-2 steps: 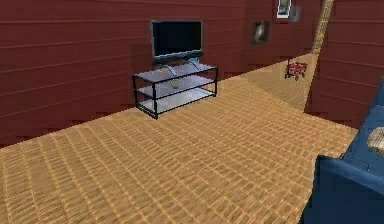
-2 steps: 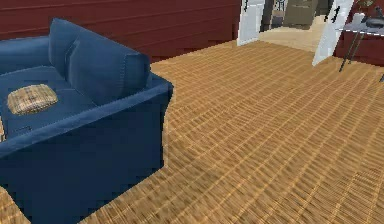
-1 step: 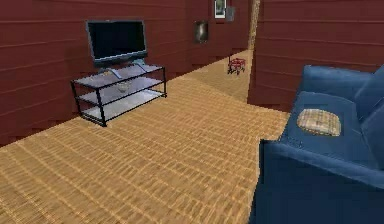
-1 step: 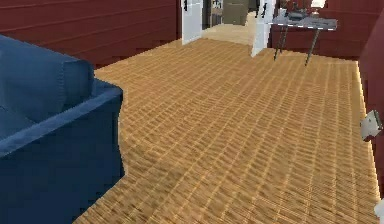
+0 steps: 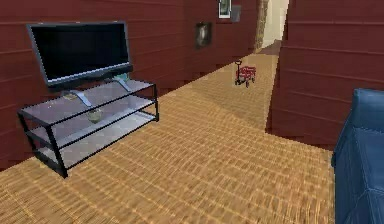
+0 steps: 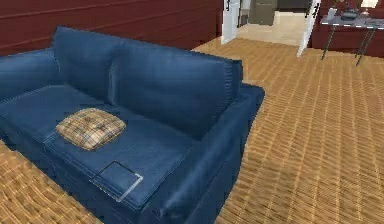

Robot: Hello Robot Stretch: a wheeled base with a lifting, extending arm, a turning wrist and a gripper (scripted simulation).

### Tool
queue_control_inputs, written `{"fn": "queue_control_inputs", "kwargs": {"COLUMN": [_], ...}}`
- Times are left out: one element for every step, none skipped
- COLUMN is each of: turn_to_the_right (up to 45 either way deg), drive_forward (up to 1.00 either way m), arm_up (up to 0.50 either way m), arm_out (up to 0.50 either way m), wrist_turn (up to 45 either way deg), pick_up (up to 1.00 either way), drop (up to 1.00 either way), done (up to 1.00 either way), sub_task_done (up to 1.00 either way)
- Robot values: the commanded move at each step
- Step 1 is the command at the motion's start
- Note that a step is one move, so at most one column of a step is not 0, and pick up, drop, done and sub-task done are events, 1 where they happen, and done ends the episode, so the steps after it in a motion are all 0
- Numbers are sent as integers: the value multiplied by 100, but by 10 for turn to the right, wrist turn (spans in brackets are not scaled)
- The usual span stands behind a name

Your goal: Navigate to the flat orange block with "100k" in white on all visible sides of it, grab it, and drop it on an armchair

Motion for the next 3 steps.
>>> {"fn": "queue_control_inputs", "kwargs": {"turn_to_the_right": [150,0,-90], "drive_forward": [0,5,0], "arm_up": [0,0,0], "arm_out": [0,0,0], "wrist_turn": [0,0,0], "pick_up": [0,0,0], "drop": [0,0,0], "done": [0,0,0], "sub_task_done": [0,0,0]}}
